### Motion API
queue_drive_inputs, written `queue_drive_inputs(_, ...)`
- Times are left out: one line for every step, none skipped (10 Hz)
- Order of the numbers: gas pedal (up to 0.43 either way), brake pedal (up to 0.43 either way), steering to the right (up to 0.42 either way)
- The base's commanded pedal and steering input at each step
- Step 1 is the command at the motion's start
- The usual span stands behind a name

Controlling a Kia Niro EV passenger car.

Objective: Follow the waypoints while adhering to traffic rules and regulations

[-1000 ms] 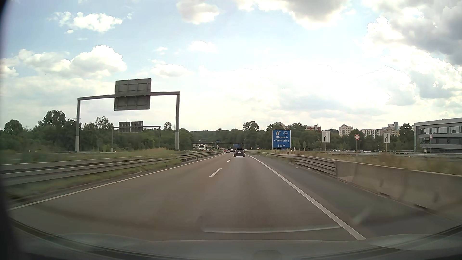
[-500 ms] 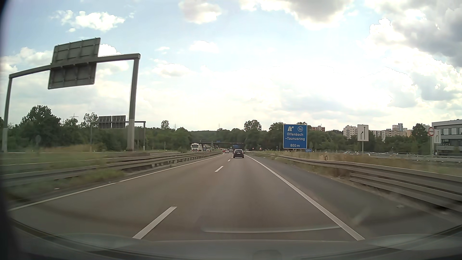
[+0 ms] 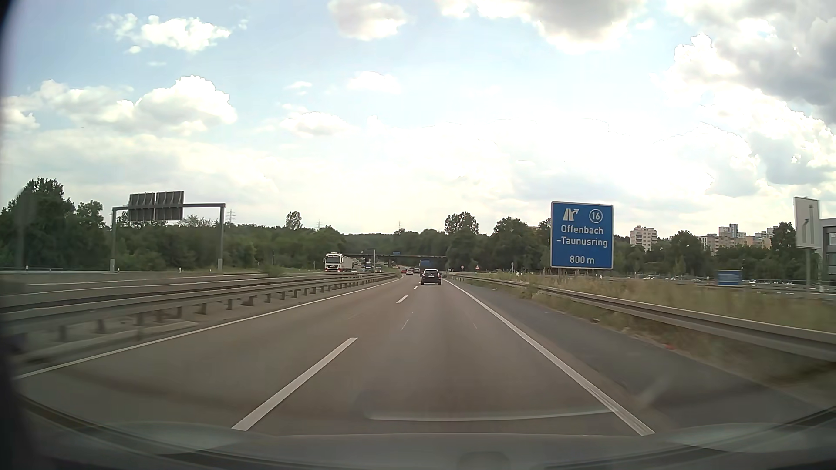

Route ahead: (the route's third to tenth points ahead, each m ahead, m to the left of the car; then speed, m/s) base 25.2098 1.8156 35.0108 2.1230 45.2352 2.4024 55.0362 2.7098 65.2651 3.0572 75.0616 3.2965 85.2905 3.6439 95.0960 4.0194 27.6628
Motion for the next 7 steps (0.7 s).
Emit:
queue_drive_inputs(0.067, 0.030, -0.002)
queue_drive_inputs(0.067, 0.030, -0.002)
queue_drive_inputs(0.067, 0.030, -0.002)
queue_drive_inputs(0.067, 0.030, -0.002)
queue_drive_inputs(0.067, 0.030, -0.002)
queue_drive_inputs(0.067, 0.030, -0.002)
queue_drive_inputs(0.067, 0.030, -0.002)
